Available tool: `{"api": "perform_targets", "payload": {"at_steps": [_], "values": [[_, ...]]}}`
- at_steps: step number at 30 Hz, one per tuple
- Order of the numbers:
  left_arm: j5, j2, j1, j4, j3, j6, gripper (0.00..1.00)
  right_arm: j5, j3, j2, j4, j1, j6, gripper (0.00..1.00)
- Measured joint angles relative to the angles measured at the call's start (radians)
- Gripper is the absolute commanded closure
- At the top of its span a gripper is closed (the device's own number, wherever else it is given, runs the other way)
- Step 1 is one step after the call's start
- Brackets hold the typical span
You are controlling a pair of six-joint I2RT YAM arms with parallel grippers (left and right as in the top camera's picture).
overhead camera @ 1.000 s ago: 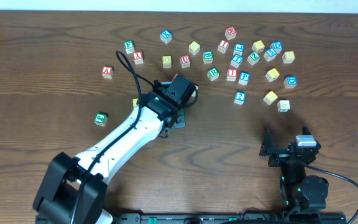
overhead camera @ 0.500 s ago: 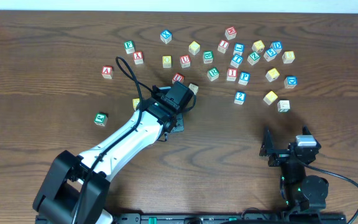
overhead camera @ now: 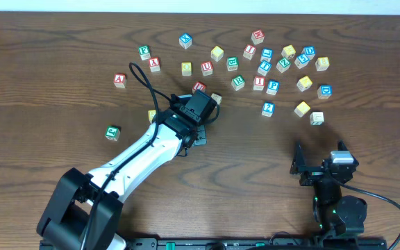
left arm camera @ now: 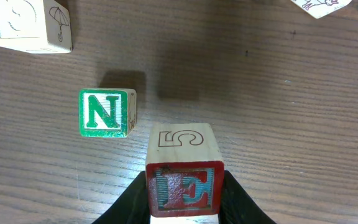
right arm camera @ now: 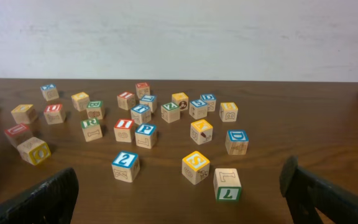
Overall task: Spell out NEURIPS
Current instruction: 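Lower the red E block beside the right side of the green N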
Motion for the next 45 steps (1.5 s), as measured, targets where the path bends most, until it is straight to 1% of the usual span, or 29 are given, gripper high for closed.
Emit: {"api": "perform_targets", "payload": {"at_steps": [13,32,45], "values": [[-0.008,0.005,0.000,0.018,0.000,0.004,0.92,0.000,0.000,0.000,0.000,0.000,0.000,0.01],[-0.010,0.074,0.014,0.041,0.000,0.039,0.92,0.000,0.000,0.000,0.000,0.000,0.000,0.01],[-0.011,0.086,0.027,0.049,0.000,0.053,0.93,0.000,0.000,0.000,0.000,0.000,0.000,0.01]]}}
